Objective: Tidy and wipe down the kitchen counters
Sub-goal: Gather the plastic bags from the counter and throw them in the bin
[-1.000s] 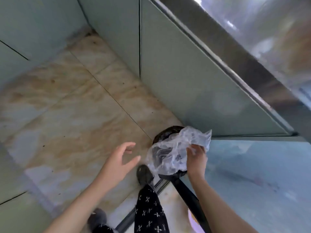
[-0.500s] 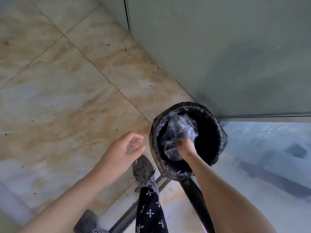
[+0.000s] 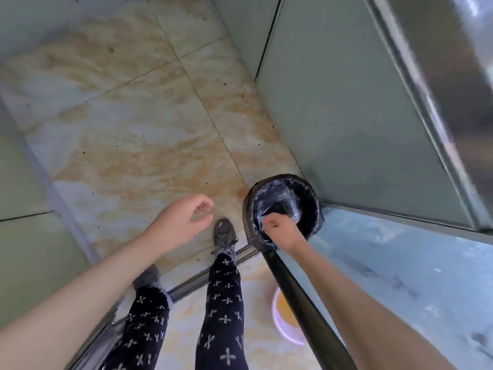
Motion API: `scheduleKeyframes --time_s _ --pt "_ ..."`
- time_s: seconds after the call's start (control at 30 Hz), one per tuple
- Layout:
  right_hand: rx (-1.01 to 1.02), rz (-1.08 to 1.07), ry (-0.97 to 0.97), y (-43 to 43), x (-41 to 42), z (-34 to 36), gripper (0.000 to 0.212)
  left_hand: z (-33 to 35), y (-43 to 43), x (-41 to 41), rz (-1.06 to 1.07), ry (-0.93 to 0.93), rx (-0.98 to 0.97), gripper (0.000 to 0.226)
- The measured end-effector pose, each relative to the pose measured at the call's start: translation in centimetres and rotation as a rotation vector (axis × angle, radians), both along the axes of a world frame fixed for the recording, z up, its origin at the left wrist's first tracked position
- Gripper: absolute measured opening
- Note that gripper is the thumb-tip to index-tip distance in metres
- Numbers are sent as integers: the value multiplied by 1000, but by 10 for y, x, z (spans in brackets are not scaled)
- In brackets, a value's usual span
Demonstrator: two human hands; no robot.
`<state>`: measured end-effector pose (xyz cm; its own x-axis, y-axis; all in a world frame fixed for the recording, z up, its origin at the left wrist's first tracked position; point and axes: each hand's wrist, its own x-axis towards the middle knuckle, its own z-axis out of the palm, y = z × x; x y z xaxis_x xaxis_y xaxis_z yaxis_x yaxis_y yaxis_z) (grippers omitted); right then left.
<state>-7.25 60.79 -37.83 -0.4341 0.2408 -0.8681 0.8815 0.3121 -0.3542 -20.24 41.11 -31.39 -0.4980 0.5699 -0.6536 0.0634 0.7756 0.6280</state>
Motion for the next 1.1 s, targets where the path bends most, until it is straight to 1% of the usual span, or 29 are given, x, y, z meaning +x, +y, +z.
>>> scheduleKeyframes --time_s 0.13,0.23,0.3,0.4,0.47,0.53,0.63,0.73,0.77,0.8,0.87,0.9,0.97,1.03,1.1 --pt "-61 70 62 -52 -25 91 28 83 -51 14 177 15 -19 21" --pt "-71 237 136 -91 -40 148 31 133 -99 34 365 19 -41 22" --pt "-38 419 232 -119 -51 184 34 162 -135 53 515 39 -29 23" --pt "35 796 439 -165 -68 233 41 199 -188 88 772 92 6 23" --pt "17 940 538 -202 -79 264 41 223 -222 112 945 125 21 23" --pt "-34 1034 598 -245 -90 293 39 244 -256 137 1098 195 32 26" --pt "-128 1201 668 -321 -107 319 36 262 -308 169 1337 341 5 35" --pt "-204 1370 751 -407 -127 328 34 260 -366 187 1561 477 -14 50" --pt "-221 1421 784 -435 -133 327 34 255 -386 190 1616 520 -44 58" --pt "-226 1468 807 -464 -139 326 34 251 -407 191 1683 538 -69 62" --pt "-234 1520 828 -522 -149 325 35 247 -449 187 1816 561 -88 55" --pt "-254 1512 832 -550 -153 324 38 247 -470 183 1859 577 -108 51" --pt "-254 1481 858 -606 -163 322 57 242 -514 173 1894 616 -150 54" --pt "-192 1467 860 -656 -173 318 81 236 -559 163 1876 599 -200 74" --pt "-139 1453 816 -696 -182 315 96 235 -593 153 1849 542 -216 95"
